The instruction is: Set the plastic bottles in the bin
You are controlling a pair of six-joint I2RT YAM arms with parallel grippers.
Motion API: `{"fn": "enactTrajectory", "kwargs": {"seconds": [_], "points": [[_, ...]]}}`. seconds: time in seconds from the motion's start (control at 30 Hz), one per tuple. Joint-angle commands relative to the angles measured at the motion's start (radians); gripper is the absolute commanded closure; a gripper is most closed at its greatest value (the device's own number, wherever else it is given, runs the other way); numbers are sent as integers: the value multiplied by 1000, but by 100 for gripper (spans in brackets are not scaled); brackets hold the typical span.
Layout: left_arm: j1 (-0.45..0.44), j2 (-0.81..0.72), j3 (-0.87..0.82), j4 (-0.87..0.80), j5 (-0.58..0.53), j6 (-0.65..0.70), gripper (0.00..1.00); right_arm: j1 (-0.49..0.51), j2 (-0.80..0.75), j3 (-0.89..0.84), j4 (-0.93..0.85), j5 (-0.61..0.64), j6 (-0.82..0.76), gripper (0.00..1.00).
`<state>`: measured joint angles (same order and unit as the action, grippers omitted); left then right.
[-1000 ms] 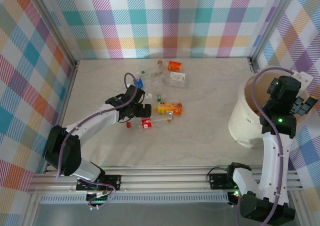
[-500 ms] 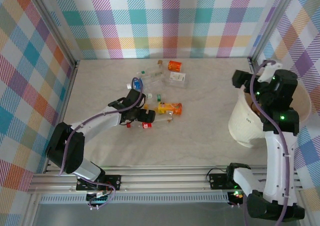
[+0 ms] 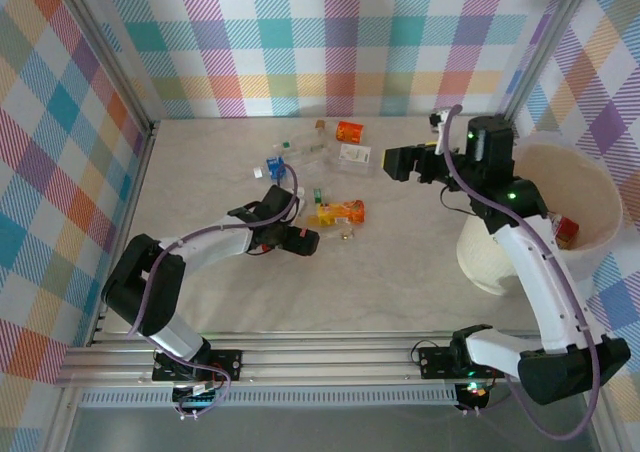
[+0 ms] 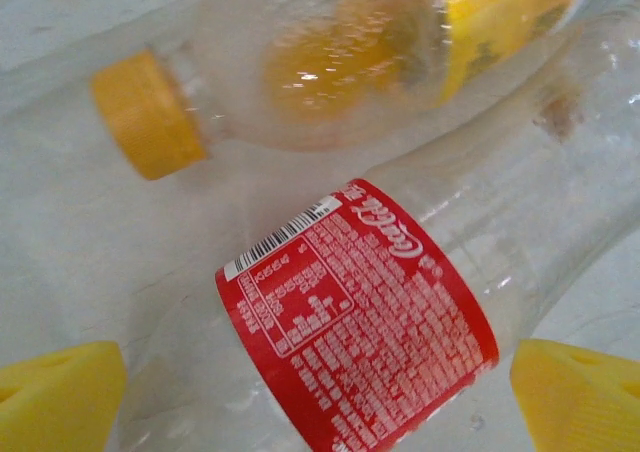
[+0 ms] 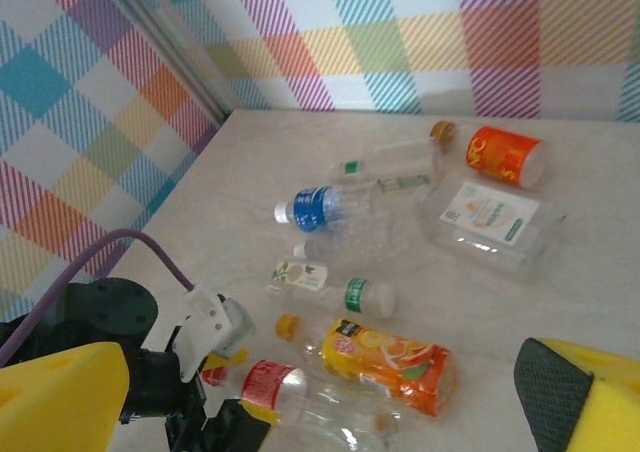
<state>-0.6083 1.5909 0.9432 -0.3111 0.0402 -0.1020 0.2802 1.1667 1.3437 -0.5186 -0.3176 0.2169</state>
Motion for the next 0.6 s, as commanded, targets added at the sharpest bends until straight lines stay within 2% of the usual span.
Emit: {"fn": "enactTrajectory", "kwargs": {"seconds": [0.0, 0.3, 0.57], "points": [[-48, 17, -20, 0, 38, 16, 3, 24, 13, -9, 61, 18, 31, 0], [-207, 39, 11, -51, -125, 38, 5, 31, 7, -42, 42, 56, 12, 0], [-285, 117, 45, 24, -293, 113, 9, 31, 8, -37, 27, 77, -9, 0]]}}
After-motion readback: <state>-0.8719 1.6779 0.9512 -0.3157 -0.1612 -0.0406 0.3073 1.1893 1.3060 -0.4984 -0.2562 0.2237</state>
